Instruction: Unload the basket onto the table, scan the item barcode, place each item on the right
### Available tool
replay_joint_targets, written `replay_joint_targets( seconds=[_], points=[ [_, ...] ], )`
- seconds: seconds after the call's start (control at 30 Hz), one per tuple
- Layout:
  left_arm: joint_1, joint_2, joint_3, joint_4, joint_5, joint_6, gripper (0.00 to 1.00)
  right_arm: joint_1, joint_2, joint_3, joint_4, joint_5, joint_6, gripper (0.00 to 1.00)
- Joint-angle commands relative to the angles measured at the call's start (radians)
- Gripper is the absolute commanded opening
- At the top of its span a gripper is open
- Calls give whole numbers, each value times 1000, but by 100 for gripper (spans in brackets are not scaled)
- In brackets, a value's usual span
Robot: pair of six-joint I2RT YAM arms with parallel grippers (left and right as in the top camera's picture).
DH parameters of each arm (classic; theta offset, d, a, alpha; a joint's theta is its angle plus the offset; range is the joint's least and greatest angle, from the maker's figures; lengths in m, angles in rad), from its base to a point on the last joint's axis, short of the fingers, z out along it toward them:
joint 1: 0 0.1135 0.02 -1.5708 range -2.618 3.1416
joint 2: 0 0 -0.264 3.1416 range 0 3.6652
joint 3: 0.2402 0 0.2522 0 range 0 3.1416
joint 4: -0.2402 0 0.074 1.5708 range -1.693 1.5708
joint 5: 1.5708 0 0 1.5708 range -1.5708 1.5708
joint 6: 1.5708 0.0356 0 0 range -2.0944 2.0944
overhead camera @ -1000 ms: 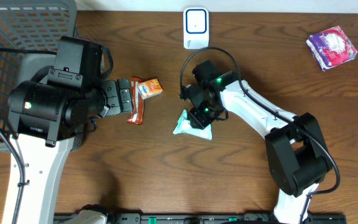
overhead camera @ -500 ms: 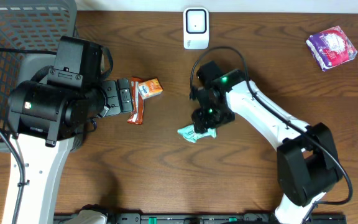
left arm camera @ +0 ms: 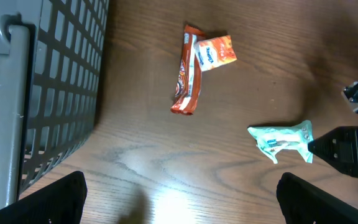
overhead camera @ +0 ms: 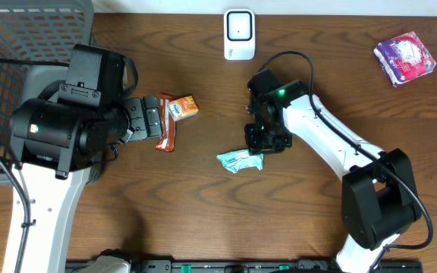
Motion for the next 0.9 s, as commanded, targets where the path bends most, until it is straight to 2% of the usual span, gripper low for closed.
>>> replay_joint_targets(
  seconds=[0.0, 0.13, 0.2, 0.33, 0.37, 0.43, 0.63, 0.8, 0.87],
  points=[
    [3, 0, 0, -3, -5, -15, 98, 18, -17, 2, -34, -77, 98, 20],
    [3, 0, 0, -2, -5, -15, 98, 36, -17, 2, -39, -77, 154, 24],
    [3, 0, 0, -2, -5, -15, 98, 48, -17, 2, -38, -76, 192, 32],
    [3, 0, 0, -2, -5, -15, 98, 72, -17, -3, -19, -11, 272, 36],
    [3, 0, 0, -2, -5, -15, 98, 84, -17, -10, -19, 71, 344, 47],
    [3, 0, 0, -2, -5, -15, 98, 93, -17, -32, -13, 111, 425, 56],
    [3, 0, 0, -2, -5, -15, 98, 100, -17, -125, 114, 100, 499, 57],
    [3, 0, 0, -2, -5, -15, 98, 75, -17, -143, 222, 125, 492, 58],
    [3, 0, 0, -2, -5, -15, 98, 53, -17, -143, 289, 148, 465, 62]
  ],
)
